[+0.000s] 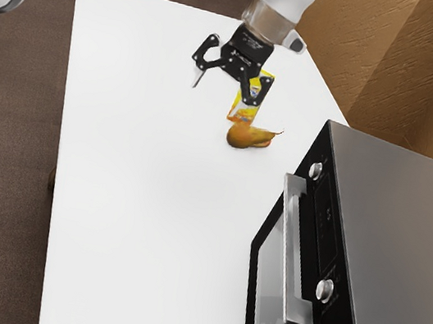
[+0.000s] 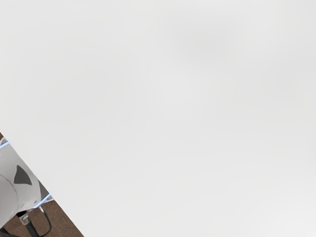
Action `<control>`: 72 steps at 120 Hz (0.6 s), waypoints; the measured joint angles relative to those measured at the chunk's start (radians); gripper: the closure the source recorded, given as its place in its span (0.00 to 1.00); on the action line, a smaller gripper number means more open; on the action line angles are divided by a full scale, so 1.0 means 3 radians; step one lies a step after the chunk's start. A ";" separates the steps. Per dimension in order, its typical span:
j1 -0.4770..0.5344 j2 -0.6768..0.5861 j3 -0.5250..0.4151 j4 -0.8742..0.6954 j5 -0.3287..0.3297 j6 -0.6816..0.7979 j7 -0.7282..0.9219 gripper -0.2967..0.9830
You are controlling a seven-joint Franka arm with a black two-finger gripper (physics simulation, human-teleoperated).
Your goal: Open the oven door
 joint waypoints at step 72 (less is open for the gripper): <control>-0.0646 0.0114 -0.0787 0.0344 0.0187 0.0818 -0.1991 0.23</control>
